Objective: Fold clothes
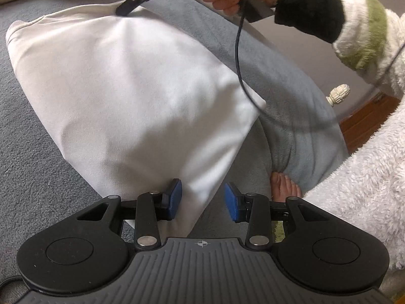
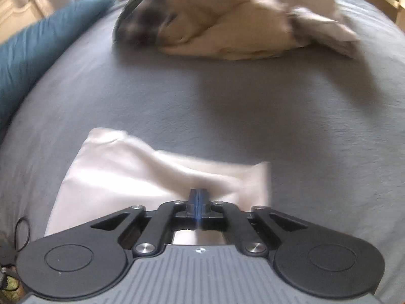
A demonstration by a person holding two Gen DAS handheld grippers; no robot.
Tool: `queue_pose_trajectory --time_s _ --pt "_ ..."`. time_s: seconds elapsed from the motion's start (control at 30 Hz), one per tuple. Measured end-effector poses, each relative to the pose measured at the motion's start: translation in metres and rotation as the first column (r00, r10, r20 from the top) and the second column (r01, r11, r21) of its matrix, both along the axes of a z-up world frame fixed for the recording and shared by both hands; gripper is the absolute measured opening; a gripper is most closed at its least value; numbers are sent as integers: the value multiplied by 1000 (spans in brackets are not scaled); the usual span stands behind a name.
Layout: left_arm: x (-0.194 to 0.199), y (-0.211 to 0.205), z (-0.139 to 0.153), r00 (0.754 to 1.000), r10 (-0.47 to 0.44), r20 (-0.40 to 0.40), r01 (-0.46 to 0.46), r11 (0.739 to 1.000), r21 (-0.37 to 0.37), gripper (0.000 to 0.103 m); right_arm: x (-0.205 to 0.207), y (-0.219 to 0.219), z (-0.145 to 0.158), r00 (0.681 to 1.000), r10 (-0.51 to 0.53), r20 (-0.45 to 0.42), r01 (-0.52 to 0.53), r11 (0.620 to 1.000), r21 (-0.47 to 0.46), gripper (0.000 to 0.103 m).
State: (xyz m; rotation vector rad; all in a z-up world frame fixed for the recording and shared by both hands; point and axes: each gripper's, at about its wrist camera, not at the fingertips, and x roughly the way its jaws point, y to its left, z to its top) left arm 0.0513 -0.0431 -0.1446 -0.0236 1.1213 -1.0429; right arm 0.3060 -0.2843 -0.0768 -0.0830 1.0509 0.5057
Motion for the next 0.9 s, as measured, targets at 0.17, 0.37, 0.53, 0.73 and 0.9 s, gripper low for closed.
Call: queue_pose_trajectory --time_s 0.17,0.37,0.53,0.73,0.9 --pt "1 -11 3 1000 0 -12 0 1000 24 37 -11 -17 39 991 -29 129 23 999 47 2" --pt "-1 -21 5 1000 -1 -18 2 999 40 40 -34 9 10 981 192 29 -193 980 49 2" --pt "-5 -25 9 1000 -7 5 6 998 68 41 13 -33 -7 993 -118 20 114 982 148 4" --pt "-5 -30 9 1000 -14 12 13 997 80 43 7 -16 9 999 54 -6 -50 963 266 4" --pt "-4 -26 9 1000 -11 8 11 997 73 43 7 36 -21 975 202 -97 -174 956 235 0"
